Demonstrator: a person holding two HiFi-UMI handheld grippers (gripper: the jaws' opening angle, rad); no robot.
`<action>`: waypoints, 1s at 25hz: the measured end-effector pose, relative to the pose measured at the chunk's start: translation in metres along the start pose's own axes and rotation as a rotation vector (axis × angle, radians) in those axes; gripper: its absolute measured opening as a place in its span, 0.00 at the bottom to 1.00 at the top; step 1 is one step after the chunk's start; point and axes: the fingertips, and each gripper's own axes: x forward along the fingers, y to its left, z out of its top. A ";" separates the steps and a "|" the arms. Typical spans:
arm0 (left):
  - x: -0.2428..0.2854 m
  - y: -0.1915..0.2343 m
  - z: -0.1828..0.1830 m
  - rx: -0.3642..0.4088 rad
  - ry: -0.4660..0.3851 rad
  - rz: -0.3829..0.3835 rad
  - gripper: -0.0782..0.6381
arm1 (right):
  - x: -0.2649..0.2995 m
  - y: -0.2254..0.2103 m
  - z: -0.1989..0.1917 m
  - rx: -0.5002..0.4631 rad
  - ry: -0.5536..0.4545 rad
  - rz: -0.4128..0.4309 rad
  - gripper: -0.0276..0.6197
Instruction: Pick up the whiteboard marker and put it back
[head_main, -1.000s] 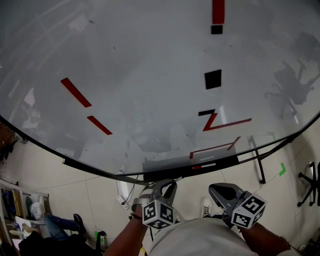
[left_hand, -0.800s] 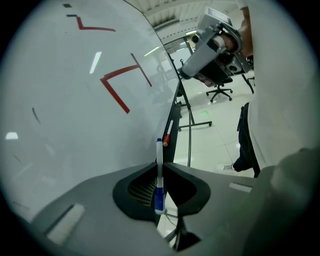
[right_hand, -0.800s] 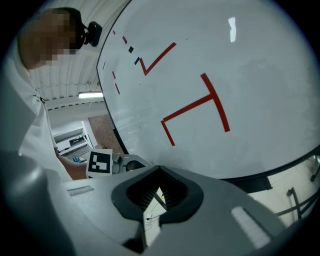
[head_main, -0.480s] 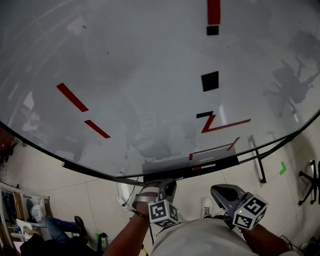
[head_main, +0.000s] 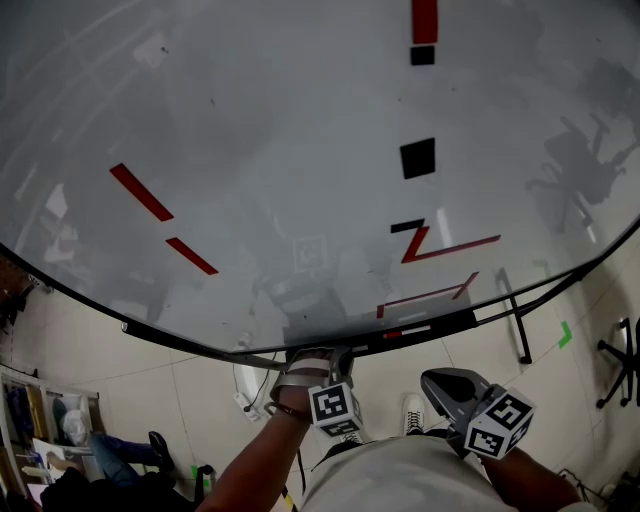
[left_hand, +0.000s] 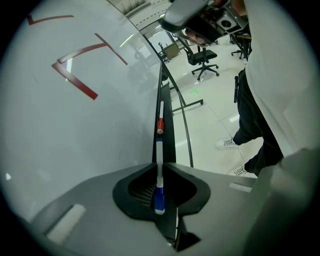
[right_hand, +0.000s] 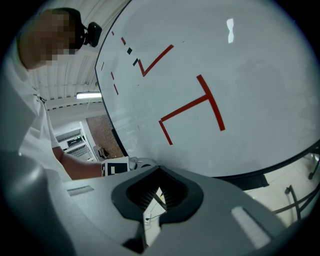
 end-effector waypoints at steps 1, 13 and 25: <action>0.002 0.001 -0.001 0.005 0.004 -0.002 0.19 | 0.000 0.000 0.000 0.002 -0.002 -0.001 0.05; 0.019 -0.002 -0.015 0.027 0.074 -0.017 0.19 | -0.004 -0.003 -0.001 0.003 -0.001 -0.017 0.05; 0.014 0.003 -0.010 -0.033 0.042 -0.007 0.20 | -0.004 -0.005 -0.004 0.006 0.012 -0.017 0.05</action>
